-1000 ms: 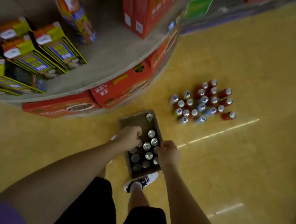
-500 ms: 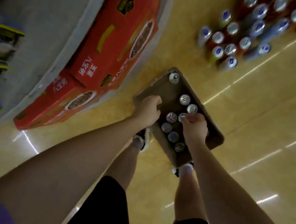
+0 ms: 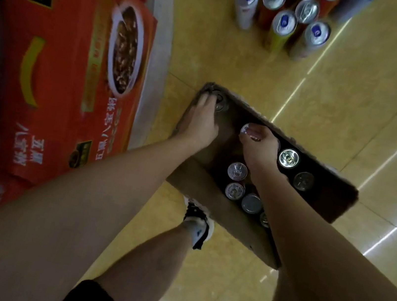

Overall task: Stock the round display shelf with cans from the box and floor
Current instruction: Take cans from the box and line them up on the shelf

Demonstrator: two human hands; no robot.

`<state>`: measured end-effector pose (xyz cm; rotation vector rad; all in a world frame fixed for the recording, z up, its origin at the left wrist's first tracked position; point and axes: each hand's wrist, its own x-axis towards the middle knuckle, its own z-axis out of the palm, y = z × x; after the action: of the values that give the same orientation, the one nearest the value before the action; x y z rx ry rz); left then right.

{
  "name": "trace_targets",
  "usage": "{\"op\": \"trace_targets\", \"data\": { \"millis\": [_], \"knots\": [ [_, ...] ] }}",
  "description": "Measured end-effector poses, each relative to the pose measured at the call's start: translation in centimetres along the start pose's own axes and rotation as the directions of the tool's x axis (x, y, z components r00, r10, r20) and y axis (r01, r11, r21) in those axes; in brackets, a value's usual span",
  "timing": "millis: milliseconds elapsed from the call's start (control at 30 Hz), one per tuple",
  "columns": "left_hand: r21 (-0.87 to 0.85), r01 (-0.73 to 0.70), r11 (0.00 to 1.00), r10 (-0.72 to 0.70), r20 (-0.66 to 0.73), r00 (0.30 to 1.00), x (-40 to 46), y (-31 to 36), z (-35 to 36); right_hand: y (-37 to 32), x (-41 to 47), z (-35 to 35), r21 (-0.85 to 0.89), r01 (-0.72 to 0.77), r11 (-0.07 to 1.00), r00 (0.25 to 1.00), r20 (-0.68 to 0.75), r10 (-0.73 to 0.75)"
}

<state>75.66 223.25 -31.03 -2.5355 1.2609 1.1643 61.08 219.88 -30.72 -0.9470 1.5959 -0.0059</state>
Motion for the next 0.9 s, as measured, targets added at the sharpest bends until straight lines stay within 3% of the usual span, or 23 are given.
{"op": "trace_targets", "data": {
  "millis": [300, 500, 667, 900],
  "knots": [
    [0.069, 0.076, 0.995, -0.063, -0.18, 0.982, 3.7, -0.4, 6.6, 4.0, 5.0, 2.6, 0.1, -0.055, 0.993, 0.998, -0.028, 0.058],
    [0.002, 0.197, 0.98, -0.196, -0.093, 0.976, 1.7, -1.3, 6.0, 4.5, 3.3, 2.1, 0.011, -0.006, 1.0, 1.0, 0.026, 0.006],
    [-0.056, 0.155, 0.986, -0.155, 0.011, 0.988, -2.5, -1.8, 3.1, 3.1, -0.9, 0.2, -0.166, 0.083, 0.983, 0.991, 0.122, -0.063],
    [-0.249, 0.182, 0.951, -0.186, 0.009, 0.983, -10.3, 0.1, -3.2, -2.9, -8.5, -3.8, -0.339, 0.248, 0.907, 0.956, 0.235, -0.173]
  ]
}}
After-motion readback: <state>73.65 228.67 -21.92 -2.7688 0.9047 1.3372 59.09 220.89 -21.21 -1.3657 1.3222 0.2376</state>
